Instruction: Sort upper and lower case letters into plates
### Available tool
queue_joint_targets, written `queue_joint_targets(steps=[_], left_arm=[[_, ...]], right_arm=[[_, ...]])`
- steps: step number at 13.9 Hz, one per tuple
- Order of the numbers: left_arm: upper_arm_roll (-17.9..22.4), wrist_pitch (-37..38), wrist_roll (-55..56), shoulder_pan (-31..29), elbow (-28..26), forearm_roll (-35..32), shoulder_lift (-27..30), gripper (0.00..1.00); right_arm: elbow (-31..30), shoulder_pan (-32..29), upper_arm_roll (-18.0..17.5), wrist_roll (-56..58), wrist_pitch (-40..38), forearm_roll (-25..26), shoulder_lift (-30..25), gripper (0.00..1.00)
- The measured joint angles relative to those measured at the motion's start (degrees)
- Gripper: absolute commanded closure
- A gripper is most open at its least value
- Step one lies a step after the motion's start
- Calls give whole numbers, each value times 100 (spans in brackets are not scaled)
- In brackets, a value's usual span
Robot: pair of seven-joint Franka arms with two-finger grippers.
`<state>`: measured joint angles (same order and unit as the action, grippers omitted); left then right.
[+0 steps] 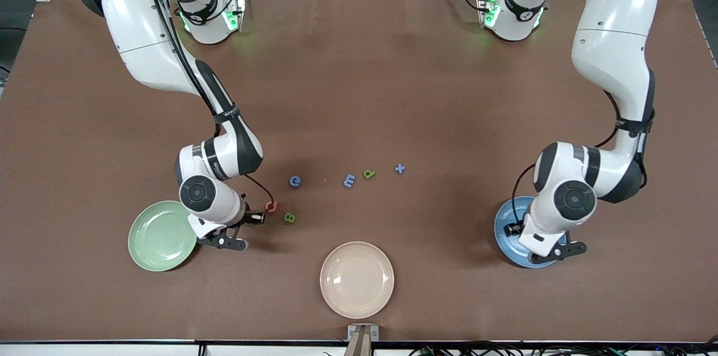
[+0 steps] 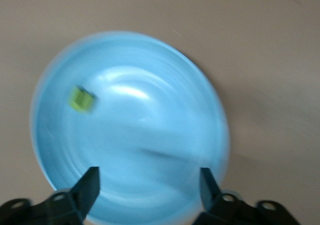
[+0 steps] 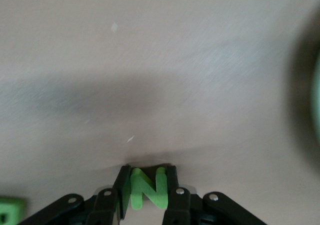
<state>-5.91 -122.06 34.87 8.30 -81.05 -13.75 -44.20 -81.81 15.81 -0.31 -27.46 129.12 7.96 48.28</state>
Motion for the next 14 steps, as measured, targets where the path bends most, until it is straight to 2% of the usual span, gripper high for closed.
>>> queue_joint_targets(steps=[2,4,6,8,9,10,12,13,14], left_arm=[[-316,207,976,324,-3,0,100,3],[-413,261,1919,855,-34,-1,94,10],[-463,259,2401,1277,-156,0,53,12],[-573,204,2797,1441,-262,66,10,19],[-603,137,3075,1477,-319,130,6,19],[-614,-34,3375,1511,-412,172,6,19],[-636,-625,4029,1560,-749,183,6,20],[-649,-863,4267,1582,-948,183,5,23],[-662,-997,4459,1605,-1102,185,5,25]], right_arm=[[231,-70,48,43,-211,612,-9,97],[375,-164,66,330,-331,1192,-32,96],[419,-275,105,731,-376,1860,-38,96],[415,-408,144,1040,-395,2384,-37,93],[407,-484,156,1148,-408,2496,-35,85],[395,-567,163,1241,-414,2543,-29,72],[381,-713,166,1341,-407,2581,2,36],[375,-745,166,1353,-401,2585,12,28],[361,-747,164,1356,-401,2586,14,24]])
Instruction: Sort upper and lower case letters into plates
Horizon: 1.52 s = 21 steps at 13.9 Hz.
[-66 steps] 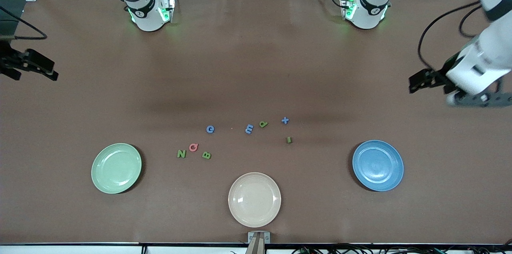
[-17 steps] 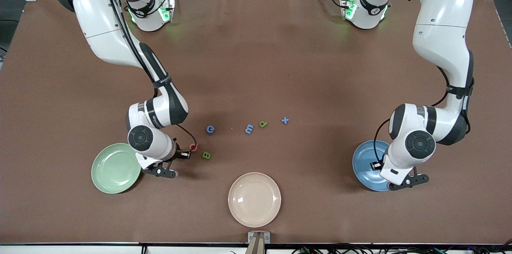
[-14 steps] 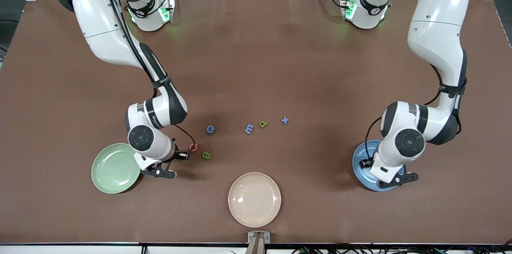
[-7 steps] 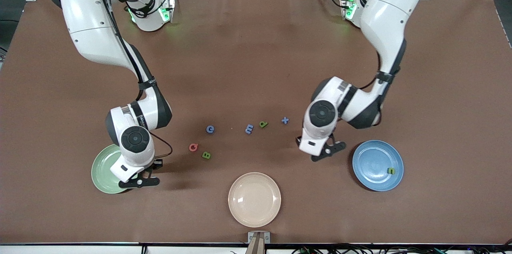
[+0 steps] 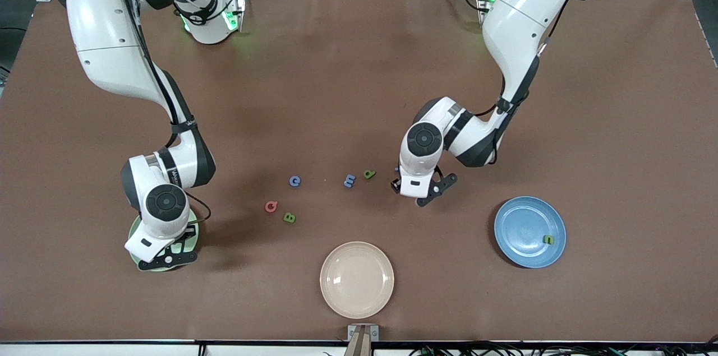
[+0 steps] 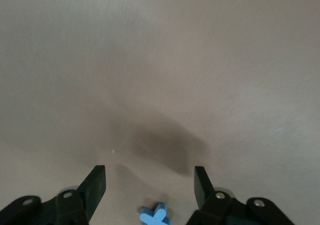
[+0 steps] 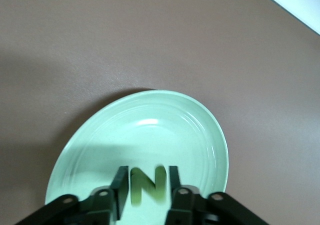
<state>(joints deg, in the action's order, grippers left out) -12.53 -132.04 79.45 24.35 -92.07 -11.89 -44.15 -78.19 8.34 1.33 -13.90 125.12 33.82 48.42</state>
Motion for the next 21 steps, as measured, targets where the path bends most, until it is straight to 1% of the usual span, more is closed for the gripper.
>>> queue_joint_targets(steps=[1,2,4,5,6,7,8,9,11,12,14,16,17,19,21], left_arm=[[-12,-85,218,23,-97,2,0,25],[-22,-166,468,46,-145,3,0,26],[-51,-332,852,112,-172,3,1,27],[-59,-358,952,149,-173,3,1,29],[-63,-369,1004,175,-174,3,1,32],[-64,-370,1034,184,-179,4,1,37],[-63,-370,1041,183,-198,4,2,44],[-63,-392,1046,180,-221,4,4,55],[-62,-407,1049,171,-251,7,41,86],[-62,-402,1049,161,-271,12,70,93],[-61,-405,1048,129,-278,13,84,96],[-20,-405,974,4,-272,4,106,96],[12,-402,771,-140,-247,2,146,96],[42,-314,56,-595,-176,2,327,96],[66,-93,-708,-1153,-65,2,536,96]], right_arm=[[-12,8,-9,-1,0,0,0,21],[-16,20,-24,-3,0,0,0,16],[-15,38,-182,-13,11,-71,-6,12],[-12,45,-331,-32,12,-283,-16,11],[-1,64,-456,-32,7,-637,-36,11],[11,91,-525,-34,-30,-1023,-66,10],[21,113,-564,-36,-116,-1381,-108,10],[25,133,-592,-46,-199,-1718,-160,10],[26,236,-621,-238,-276,-2292,-233,10],[22,324,-633,-454,-295,-2460,-244,10],[-61,569,-651,-1013,-290,-2573,-242,10],[-186,758,-651,-1473,-190,-2584,-233,10],[-289,802,-652,-1599,-55,-2589,-230,10],[-612,823,-650,-1746,378,-2592,-215,11],[-836,821,-639,-1800,632,-2607,-186,13]])
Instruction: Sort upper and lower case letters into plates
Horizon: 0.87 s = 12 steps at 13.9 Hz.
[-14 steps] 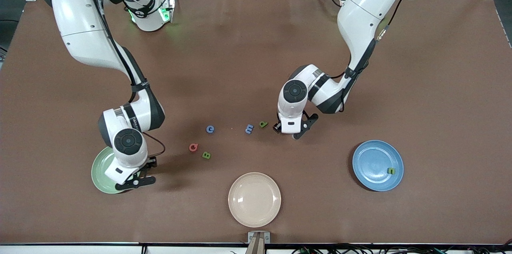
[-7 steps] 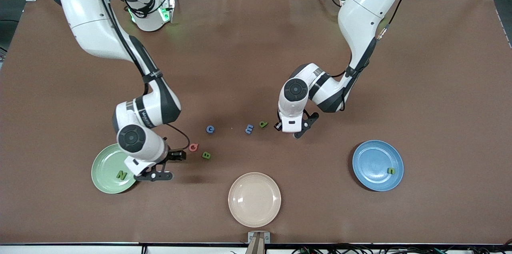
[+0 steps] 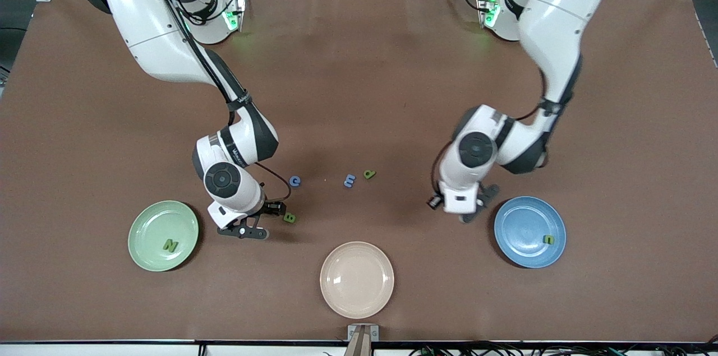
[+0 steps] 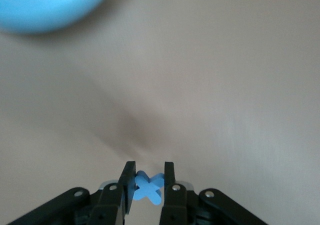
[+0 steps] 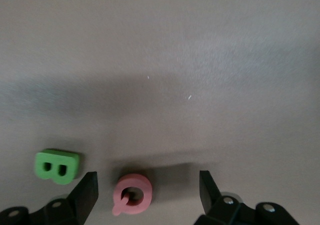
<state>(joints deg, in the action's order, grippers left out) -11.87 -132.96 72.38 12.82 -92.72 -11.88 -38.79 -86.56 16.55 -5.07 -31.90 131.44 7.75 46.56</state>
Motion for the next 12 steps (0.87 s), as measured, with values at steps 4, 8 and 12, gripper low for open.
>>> queue_joint_targets(steps=[4,8,12], left_arm=[[15,109,-1552,-1025,51,0,97,76],[22,110,-2672,-1578,52,0,-48,4],[-96,262,-2782,-1540,87,0,-79,1]], right_arm=[[-106,3,-6,-36,28,-106,3,23],[-107,66,-34,-282,41,-138,-16,53],[-106,116,-38,-365,32,-163,-54,91]])
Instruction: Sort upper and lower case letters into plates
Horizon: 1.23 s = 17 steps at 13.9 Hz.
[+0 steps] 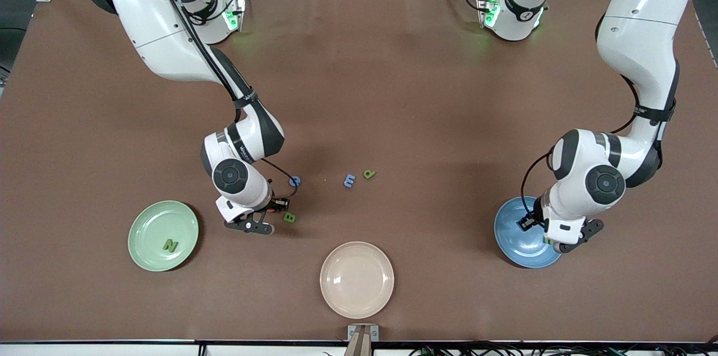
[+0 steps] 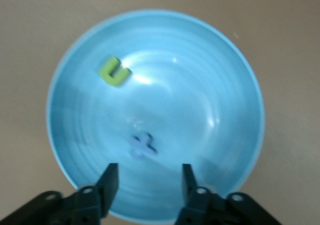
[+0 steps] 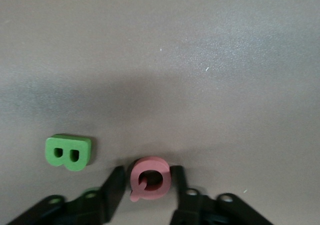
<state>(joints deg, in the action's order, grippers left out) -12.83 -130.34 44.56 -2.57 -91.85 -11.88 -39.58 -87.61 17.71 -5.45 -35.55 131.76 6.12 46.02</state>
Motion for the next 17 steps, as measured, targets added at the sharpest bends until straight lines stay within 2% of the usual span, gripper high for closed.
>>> queue_joint_targets(steps=[1,3,6,9,11,13,14,15,17], left_arm=[[-87,145,1,121,31,0,20,1],[-174,302,310,680,86,10,84,2],[-168,351,1414,1644,252,12,76,8],[-159,349,2263,2335,637,19,-128,9],[-149,349,2700,2663,962,19,-356,9],[-141,349,3182,2945,1246,23,-639,9],[-124,349,3404,3091,1379,22,-791,10],[-106,333,3518,3218,1481,23,-927,13],[-99,151,3639,3352,1589,23,-1125,21]], right_arm=[[-3,1,5,-3,-20,-5,-9,95],[-3,-6,37,7,-31,-6,-11,96],[155,-11,225,430,-432,37,-54,96],[595,-34,808,1730,-994,57,-130,96],[695,-68,1210,2750,-1048,57,-151,95],[698,-142,1502,3625,-1039,57,-134,91],[697,-263,1566,3965,-968,57,-109,86],[691,-419,1581,4206,-781,57,-71,74],[669,-656,1581,4496,-393,57,23,33]])
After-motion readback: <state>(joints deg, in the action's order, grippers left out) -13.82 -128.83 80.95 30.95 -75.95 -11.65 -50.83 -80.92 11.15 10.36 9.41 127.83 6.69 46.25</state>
